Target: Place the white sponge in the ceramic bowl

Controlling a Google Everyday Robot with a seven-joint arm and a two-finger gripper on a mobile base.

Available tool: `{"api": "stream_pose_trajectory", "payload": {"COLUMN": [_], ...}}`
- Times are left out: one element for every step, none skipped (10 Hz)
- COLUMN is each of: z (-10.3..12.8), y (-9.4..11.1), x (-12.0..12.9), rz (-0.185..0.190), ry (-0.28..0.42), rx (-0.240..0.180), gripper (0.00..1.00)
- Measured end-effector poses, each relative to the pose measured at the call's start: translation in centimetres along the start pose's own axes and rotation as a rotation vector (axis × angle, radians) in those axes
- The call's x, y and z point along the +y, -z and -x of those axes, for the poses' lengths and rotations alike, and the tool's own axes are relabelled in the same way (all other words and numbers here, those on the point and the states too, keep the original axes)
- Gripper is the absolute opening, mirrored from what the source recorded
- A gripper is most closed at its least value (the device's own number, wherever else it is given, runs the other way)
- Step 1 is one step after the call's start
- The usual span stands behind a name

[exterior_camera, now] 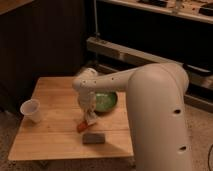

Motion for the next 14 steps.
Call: {"api": "stream_pose_trajectory", "payload": {"z": [0.4, 1.0, 1.9, 2.3, 3.0, 3.9, 4.7, 5.4, 6.1, 6.4, 6.5, 6.5, 6.3, 6.2], "y": [0.6, 1.8, 3.6, 4.7, 7.4, 9.7, 11.1, 12.3, 13.4, 13.7, 13.5, 12.8, 11.9, 11.1], "x": [-0.2, 0.0, 0.9, 1.1, 1.5, 2.1, 2.5, 2.8, 1.7, 0.4, -0.7, -2.3, -4.2, -6.2], "rz": [0.017, 0.032, 0.053, 0.06, 0.066, 0.064, 0.057, 0.046, 0.03, 0.017, 0.019, 0.019, 0.022, 0.026], "ry": [0.013, 0.031, 0.056, 0.067, 0.084, 0.099, 0.107, 0.116, 0.104, 0.091, 0.078, 0.064, 0.051, 0.04], "rx": [-0.009, -0.017, -0.043, -0.057, -0.085, -0.113, -0.133, -0.153, -0.174, -0.187, -0.197, -0.211, -0.225, -0.24], "gripper": [0.15, 0.06, 0.0, 0.0, 0.0, 0.0, 0.0, 0.0, 0.0, 0.0, 0.0, 0.0, 0.0, 0.0]}}
